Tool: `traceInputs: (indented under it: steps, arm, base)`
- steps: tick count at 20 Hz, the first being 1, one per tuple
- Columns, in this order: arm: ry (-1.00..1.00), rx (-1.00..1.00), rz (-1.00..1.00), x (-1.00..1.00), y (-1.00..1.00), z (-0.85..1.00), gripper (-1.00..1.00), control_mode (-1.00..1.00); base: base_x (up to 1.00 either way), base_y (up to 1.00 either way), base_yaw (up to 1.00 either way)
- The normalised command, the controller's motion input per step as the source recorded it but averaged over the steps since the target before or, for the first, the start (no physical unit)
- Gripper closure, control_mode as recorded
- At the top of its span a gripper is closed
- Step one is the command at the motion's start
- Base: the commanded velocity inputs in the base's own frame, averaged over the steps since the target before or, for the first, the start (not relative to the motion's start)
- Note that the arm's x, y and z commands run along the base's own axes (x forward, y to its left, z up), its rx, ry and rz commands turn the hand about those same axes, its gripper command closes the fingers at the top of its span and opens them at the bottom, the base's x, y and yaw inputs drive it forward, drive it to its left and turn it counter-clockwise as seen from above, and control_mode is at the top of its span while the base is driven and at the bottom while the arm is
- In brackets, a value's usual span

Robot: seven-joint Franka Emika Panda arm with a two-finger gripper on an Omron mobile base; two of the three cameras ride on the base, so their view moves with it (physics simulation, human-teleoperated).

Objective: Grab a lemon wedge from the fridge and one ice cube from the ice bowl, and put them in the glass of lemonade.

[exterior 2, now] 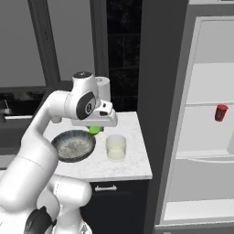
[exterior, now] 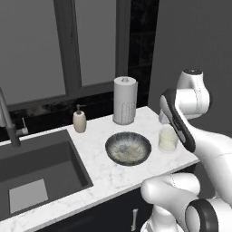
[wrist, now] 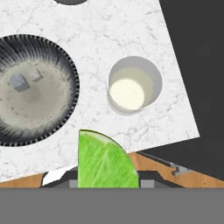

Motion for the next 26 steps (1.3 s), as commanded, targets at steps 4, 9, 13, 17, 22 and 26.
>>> traceInputs:
  steps: [4, 9, 13, 17, 22, 26]
  arm:
    - [0.02, 0.0, -0.04, 0.46, -0.19, -0.44, 1.0, -1.0]
    - [0.22, 0.01, -0.1, 0.61, -0.39, -0.2, 1.0, -1.0]
    - [0.07, 0.0, -0.05, 0.4, -0.19, 0.0, 1.0, -1.0]
    - [0.0, 0.05, 0.0, 0.09, -0.31, 0.0, 1.0, -1.0]
    - [0.0, 0.01, 0.0, 0.0, -0.04, 0.0, 1.0, -1.0]
    - [0.0, 0.0, 0.0, 0.0, 0.0, -0.01, 1.0, -1.0]
  base:
    - [0.0, 0.0, 0.0]
    - [0.0, 0.0, 0.0]
    - [0.0, 0.0, 0.0]
    - [0.0, 0.0, 0.0]
    - [0.0, 0.0, 0.0]
    - [0.0, 0.0, 0.0]
